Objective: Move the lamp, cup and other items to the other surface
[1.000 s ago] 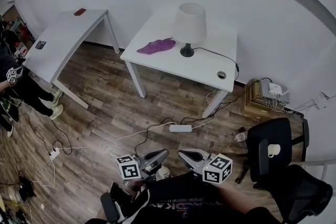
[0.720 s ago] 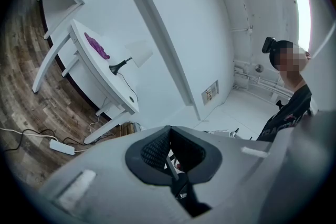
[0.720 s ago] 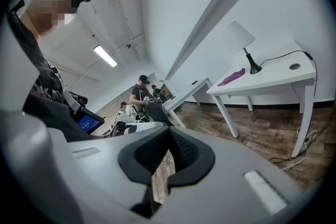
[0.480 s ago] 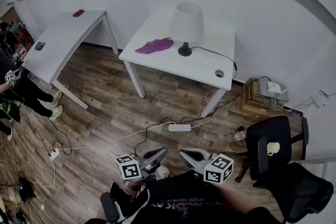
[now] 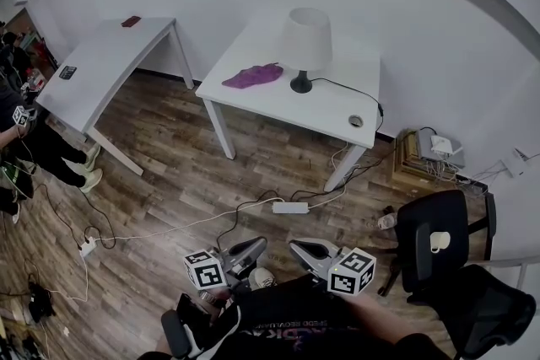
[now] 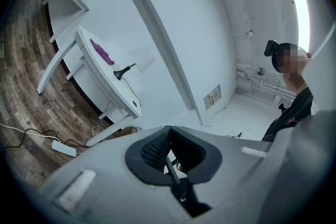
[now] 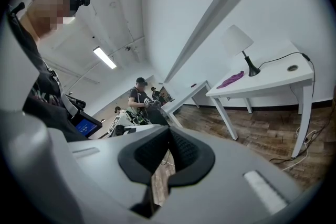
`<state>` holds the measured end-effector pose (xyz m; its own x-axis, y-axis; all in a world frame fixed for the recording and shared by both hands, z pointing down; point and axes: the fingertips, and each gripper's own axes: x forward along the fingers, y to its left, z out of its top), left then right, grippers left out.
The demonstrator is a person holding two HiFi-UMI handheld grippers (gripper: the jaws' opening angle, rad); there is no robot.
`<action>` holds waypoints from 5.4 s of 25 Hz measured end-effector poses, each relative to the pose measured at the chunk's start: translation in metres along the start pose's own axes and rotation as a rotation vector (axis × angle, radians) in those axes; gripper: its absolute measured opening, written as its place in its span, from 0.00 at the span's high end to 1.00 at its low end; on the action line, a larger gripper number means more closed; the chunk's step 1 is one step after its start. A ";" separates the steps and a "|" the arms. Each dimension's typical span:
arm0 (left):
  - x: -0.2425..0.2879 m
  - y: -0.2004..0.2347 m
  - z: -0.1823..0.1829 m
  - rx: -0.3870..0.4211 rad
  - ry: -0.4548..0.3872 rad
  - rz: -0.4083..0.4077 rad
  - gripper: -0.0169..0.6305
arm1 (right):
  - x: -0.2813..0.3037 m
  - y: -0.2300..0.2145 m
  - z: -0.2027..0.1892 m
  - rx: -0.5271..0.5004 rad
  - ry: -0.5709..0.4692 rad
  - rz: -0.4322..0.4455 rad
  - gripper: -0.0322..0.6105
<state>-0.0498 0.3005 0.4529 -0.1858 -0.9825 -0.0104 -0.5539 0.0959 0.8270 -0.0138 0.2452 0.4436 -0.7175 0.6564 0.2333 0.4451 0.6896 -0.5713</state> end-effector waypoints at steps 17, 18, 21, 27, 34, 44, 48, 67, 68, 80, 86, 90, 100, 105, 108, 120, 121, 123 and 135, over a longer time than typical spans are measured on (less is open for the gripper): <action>-0.035 0.013 0.013 -0.015 -0.059 0.021 0.98 | 0.032 0.008 0.001 -0.005 0.019 0.008 0.94; -0.037 0.013 0.014 -0.012 -0.061 0.022 0.98 | 0.034 0.009 0.002 -0.005 0.018 0.009 0.94; -0.043 0.015 0.017 -0.002 -0.068 0.026 0.97 | 0.038 0.012 0.005 -0.008 0.016 0.010 0.94; -0.045 0.017 0.019 0.008 -0.065 0.033 0.98 | 0.038 -0.001 0.014 0.009 -0.002 -0.018 0.94; -0.063 0.024 0.039 0.071 -0.127 0.093 0.98 | 0.061 -0.019 0.042 0.002 -0.005 -0.009 0.94; -0.075 0.053 0.079 0.094 -0.225 0.230 0.98 | 0.122 -0.070 0.102 -0.029 -0.002 0.038 0.94; -0.072 0.065 0.103 0.105 -0.270 0.263 0.98 | 0.150 -0.092 0.136 -0.055 -0.008 0.049 0.91; -0.049 0.123 0.164 0.046 -0.394 0.416 0.98 | 0.264 -0.242 0.237 -0.328 0.046 -0.143 0.72; -0.050 0.126 0.165 0.039 -0.400 0.425 0.97 | 0.271 -0.251 0.240 -0.329 0.048 -0.156 0.72; -0.062 0.144 0.163 -0.046 -0.504 0.531 0.98 | 0.369 -0.380 0.247 -0.389 0.191 -0.331 0.60; -0.064 0.152 0.161 -0.087 -0.524 0.574 0.98 | 0.418 -0.437 0.250 -0.370 0.260 -0.408 0.59; -0.069 0.156 0.162 -0.103 -0.540 0.600 0.98 | 0.447 -0.461 0.261 -0.326 0.282 -0.429 0.57; -0.079 0.153 0.150 -0.145 -0.582 0.666 0.98 | 0.468 -0.493 0.259 -0.298 0.354 -0.493 0.53; -0.080 0.154 0.143 -0.166 -0.600 0.679 0.98 | 0.471 -0.499 0.252 -0.335 0.378 -0.504 0.56; -0.075 0.156 0.141 -0.170 -0.603 0.684 0.98 | 0.470 -0.506 0.253 -0.368 0.380 -0.515 0.68; -0.065 0.156 0.141 -0.155 -0.610 0.665 0.97 | 0.465 -0.496 0.247 -0.420 0.393 -0.470 0.86; -0.066 0.156 0.140 -0.155 -0.609 0.663 0.98 | 0.463 -0.492 0.249 -0.426 0.386 -0.465 0.87; -0.067 0.153 0.138 -0.151 -0.602 0.661 0.98 | 0.460 -0.484 0.250 -0.436 0.368 -0.450 0.87; -0.079 0.138 0.134 -0.105 -0.554 0.584 0.97 | 0.417 -0.410 0.260 -0.436 0.248 -0.366 0.87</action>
<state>-0.2199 0.4132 0.4922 -0.8112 -0.5545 0.1856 -0.1690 0.5263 0.8333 -0.6344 0.1567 0.5709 -0.7423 0.3690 0.5594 0.4093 0.9106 -0.0575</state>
